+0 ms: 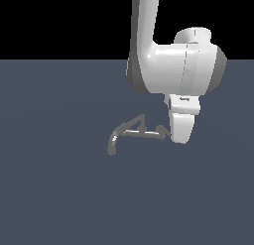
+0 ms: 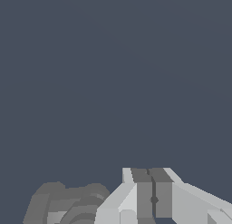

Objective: Turn on the faucet by rotating a designated handle.

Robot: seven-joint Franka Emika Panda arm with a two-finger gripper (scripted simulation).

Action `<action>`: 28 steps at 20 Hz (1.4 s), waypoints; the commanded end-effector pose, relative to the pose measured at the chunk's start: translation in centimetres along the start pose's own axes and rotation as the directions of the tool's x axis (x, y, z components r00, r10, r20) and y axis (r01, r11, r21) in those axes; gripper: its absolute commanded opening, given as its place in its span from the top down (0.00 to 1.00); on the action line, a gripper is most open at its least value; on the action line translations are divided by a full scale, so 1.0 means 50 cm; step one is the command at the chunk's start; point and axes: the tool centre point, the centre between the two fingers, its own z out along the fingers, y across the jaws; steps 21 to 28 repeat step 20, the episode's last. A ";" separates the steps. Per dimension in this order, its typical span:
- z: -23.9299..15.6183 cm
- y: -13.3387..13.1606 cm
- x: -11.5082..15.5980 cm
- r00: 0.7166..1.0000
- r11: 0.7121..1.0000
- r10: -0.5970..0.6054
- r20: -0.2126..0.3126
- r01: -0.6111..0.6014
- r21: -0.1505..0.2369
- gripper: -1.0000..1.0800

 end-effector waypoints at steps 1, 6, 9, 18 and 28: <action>0.001 0.002 -0.045 1.000 1.000 -0.021 0.005 0.021 -0.003 1.00; -0.002 0.002 -0.118 0.999 0.999 -0.041 0.010 0.041 -0.003 1.00; 0.002 0.003 -0.038 1.000 1.000 0.022 -0.005 -0.022 -0.012 1.00; -0.002 -0.048 -0.145 0.999 0.999 -0.033 0.009 0.033 -0.004 1.00; -0.002 -0.053 -0.157 0.999 0.999 -0.039 0.010 0.039 -0.004 1.00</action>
